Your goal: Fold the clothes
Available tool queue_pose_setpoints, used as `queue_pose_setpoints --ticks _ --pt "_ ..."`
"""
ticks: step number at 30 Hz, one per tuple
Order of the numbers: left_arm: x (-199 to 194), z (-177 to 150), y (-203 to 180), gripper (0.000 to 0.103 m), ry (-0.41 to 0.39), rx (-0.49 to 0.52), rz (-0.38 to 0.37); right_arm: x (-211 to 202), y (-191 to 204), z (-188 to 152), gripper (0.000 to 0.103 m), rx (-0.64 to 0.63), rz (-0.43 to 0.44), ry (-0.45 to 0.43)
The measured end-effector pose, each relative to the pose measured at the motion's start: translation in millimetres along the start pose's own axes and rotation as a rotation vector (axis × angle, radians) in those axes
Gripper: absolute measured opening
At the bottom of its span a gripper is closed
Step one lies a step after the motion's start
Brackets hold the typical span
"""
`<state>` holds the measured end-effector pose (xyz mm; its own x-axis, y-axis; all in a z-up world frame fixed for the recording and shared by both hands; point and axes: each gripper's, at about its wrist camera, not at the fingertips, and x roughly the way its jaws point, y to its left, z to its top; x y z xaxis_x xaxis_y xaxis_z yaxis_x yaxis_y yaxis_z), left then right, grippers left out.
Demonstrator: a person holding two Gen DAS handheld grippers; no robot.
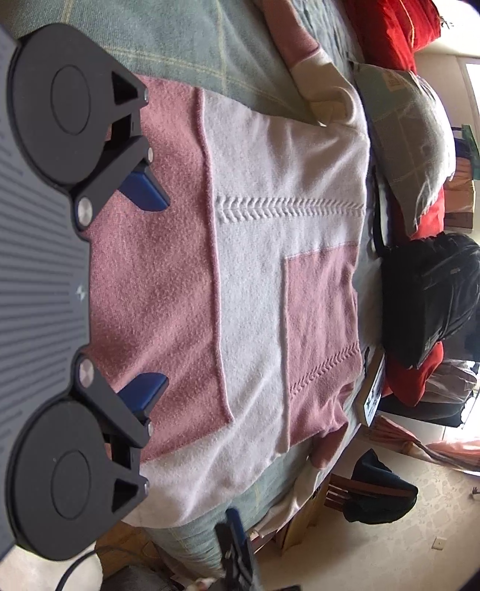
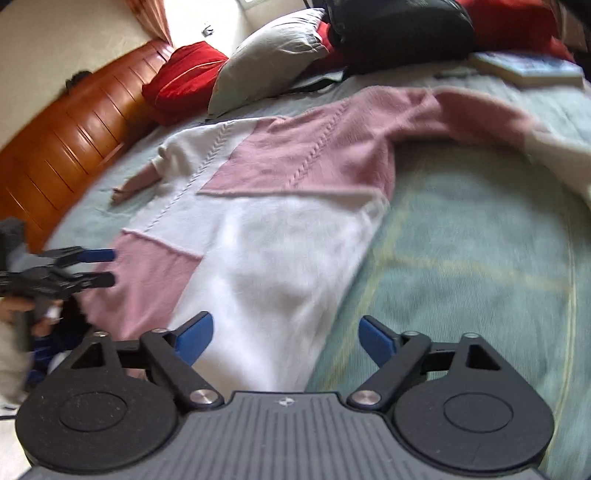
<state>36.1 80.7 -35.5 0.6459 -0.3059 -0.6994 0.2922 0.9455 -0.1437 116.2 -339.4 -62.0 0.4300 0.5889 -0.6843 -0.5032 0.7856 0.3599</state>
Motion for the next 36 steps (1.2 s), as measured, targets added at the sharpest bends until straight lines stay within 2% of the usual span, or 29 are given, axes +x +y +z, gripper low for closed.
queue_pose_setpoints --ticks 1,4,7,9,12,17,18,20,22,25,28,30,31,32,34,36 --pt "0 1 -2 0.094 -0.001 0.02 -0.004 5 6 5 0.082 -0.035 -0.02 -0.006" --pt "3 2 -10 0.094 0.008 0.09 -0.006 18 44 12 0.081 -0.255 -0.03 -0.03" --pt "12 -6 -10 0.094 0.063 0.12 0.014 46 72 2 0.081 -0.454 -0.095 0.044" --pt "13 -20 -6 0.094 0.107 0.126 0.035 59 69 -15 0.082 -0.499 -0.134 0.107" --pt "-1 -46 -4 0.1 0.122 0.172 0.052 35 53 -32 0.085 -0.463 -0.113 0.087" --pt "-23 -47 -15 0.1 0.159 0.229 0.024 14 64 -28 0.085 -0.468 -0.132 0.06" --pt "-29 -44 -16 0.1 0.143 0.232 0.01 11 68 -26 0.085 -0.475 -0.138 0.053" --pt "-39 -34 -15 0.1 0.088 0.217 0.001 14 84 -12 0.085 -0.477 -0.074 0.004" --pt "-46 -24 -9 0.1 0.048 0.186 0.028 23 102 2 0.086 -0.494 -0.025 -0.035" --pt "-52 -14 4 0.1 0.017 0.124 0.084 60 135 13 0.087 -0.578 -0.019 -0.015" --pt "-53 -8 17 0.1 -0.006 0.063 0.092 97 162 12 0.087 -0.66 0.005 0.029" --pt "-49 -8 25 0.1 -0.008 0.024 0.086 117 169 4 0.087 -0.656 -0.013 0.094" --pt "-44 -11 27 0.1 0.001 0.01 0.082 127 172 0 0.091 -0.653 -0.022 0.127" --pt "-39 -14 29 0.1 0.016 0.0 0.079 125 172 -7 0.092 -0.654 -0.027 0.122" --pt "-25 -28 31 0.1 0.074 -0.018 0.064 115 171 -17 0.099 -0.635 0.014 0.158" --pt "-15 -43 33 0.1 0.137 -0.031 0.059 100 169 -19 0.1 -0.632 0.053 0.171"
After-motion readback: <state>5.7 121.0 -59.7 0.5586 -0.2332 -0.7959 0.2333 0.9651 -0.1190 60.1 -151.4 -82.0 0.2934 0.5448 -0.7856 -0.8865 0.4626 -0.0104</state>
